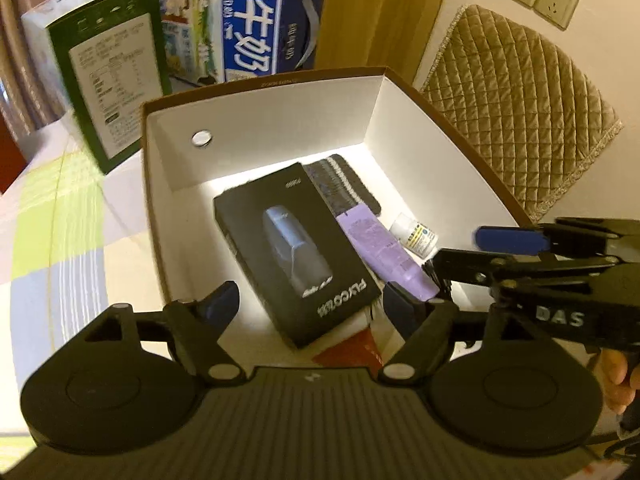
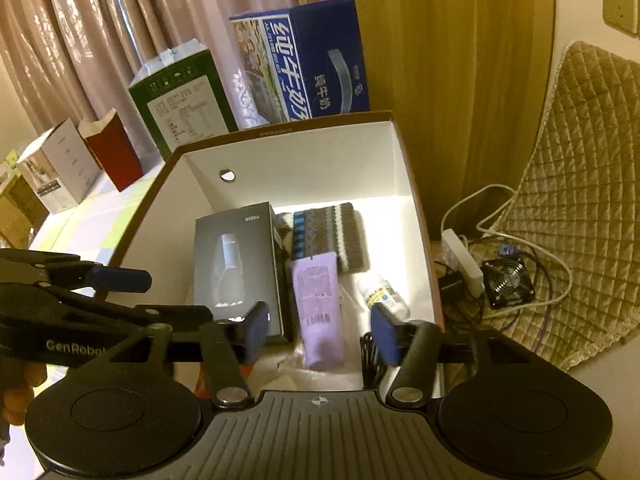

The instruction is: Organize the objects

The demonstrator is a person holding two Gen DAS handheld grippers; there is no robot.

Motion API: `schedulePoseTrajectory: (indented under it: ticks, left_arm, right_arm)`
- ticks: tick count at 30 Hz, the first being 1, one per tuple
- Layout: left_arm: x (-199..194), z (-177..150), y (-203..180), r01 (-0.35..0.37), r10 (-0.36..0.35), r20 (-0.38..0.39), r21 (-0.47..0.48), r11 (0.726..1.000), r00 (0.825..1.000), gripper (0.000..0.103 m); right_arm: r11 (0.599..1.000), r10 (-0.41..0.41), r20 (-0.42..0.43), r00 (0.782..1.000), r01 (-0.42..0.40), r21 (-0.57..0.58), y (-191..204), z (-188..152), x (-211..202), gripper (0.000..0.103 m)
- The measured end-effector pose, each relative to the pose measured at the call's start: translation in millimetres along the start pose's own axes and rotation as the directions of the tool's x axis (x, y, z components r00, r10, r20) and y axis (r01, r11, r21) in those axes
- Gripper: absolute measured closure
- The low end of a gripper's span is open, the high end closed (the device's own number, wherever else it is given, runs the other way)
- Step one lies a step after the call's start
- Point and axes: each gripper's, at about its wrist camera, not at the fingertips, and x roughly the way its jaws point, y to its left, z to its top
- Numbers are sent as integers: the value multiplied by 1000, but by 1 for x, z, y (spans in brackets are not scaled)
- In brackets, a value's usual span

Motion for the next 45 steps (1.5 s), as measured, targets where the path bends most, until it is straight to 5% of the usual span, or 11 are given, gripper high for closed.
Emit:
schedulePoseTrajectory:
  ticks: [11, 21, 37, 45]
  left_arm:
    - [-43, -20, -5, -17, 18, 29, -35, 999, 999, 16]
    - [-84, -38, -15, -131, 135, 71, -65, 989, 988, 1]
    - [-139, -81, -13, -208, 221, 98, -126, 970, 970, 1]
    - [-174, -110, -1, -188, 202, 134, -109, 976, 970, 1]
  right_arm:
    - [999, 19, 28, 999, -20, 27, 4, -18, -43, 2]
    - [997, 45, 5, 999, -45, 68, 10, -33, -68, 2]
    - [996, 69, -4, 998, -68, 50, 35, -64, -98, 2]
    - [997, 46, 14, 999, -47, 64, 70, -87, -122, 2]
